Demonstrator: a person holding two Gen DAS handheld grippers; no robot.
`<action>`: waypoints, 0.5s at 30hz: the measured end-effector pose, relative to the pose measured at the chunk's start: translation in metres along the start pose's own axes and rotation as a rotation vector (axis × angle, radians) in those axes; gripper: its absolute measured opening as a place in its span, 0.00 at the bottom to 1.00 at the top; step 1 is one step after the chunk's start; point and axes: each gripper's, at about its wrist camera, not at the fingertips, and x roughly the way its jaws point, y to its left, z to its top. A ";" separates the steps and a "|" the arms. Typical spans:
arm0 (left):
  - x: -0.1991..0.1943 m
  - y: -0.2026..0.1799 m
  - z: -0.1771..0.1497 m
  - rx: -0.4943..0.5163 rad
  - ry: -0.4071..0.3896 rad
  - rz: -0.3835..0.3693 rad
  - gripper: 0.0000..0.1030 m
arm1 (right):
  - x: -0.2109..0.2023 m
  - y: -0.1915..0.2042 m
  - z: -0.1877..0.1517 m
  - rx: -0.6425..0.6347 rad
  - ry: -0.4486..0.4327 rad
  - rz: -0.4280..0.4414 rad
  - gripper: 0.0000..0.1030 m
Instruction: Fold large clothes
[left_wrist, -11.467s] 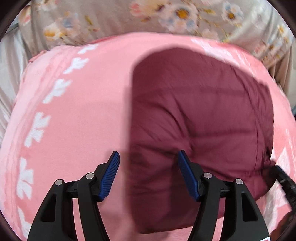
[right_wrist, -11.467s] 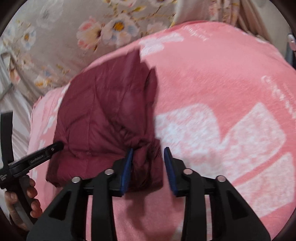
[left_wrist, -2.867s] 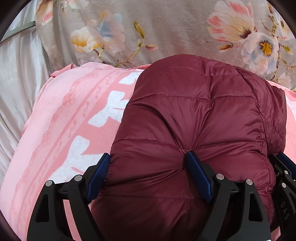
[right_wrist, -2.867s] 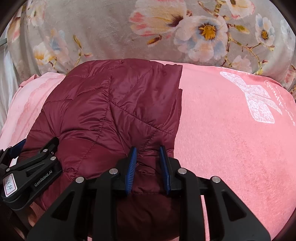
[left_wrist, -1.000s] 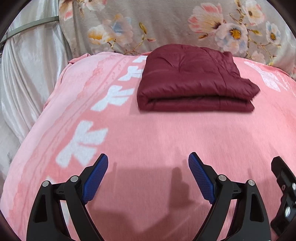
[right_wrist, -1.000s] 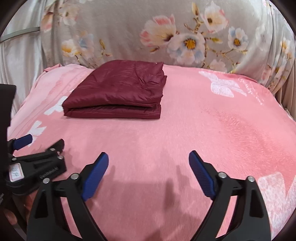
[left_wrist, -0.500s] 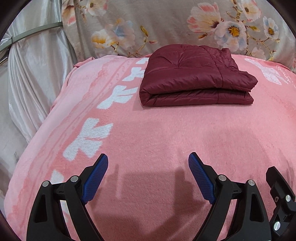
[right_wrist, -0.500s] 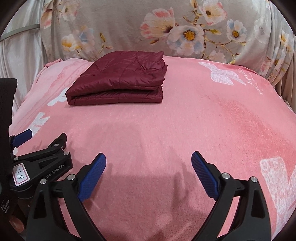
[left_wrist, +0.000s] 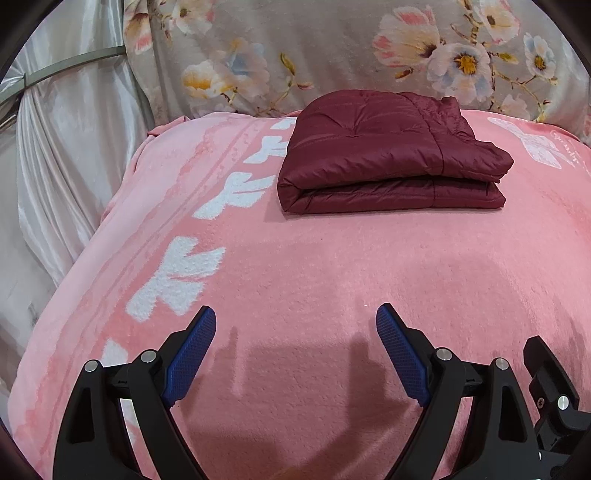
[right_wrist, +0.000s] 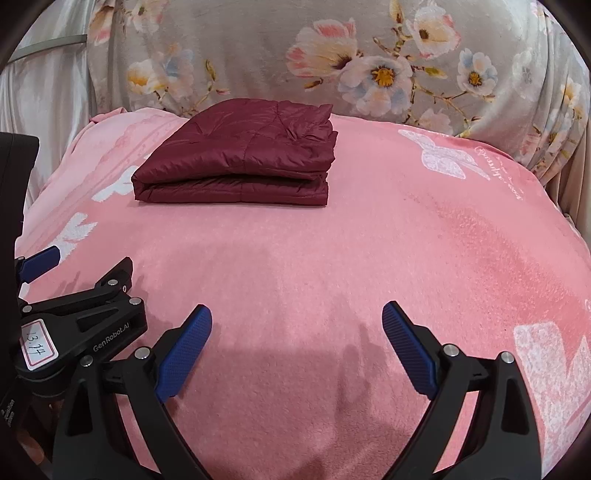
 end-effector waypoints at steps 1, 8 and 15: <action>0.000 0.000 0.000 0.000 0.000 0.001 0.84 | 0.000 0.000 0.000 0.000 0.000 -0.001 0.88; 0.000 0.000 0.000 0.000 0.000 0.003 0.84 | 0.000 -0.001 0.000 0.000 0.001 -0.001 0.88; 0.000 -0.001 0.000 0.000 0.001 0.003 0.84 | 0.000 -0.001 0.000 0.000 0.001 -0.001 0.88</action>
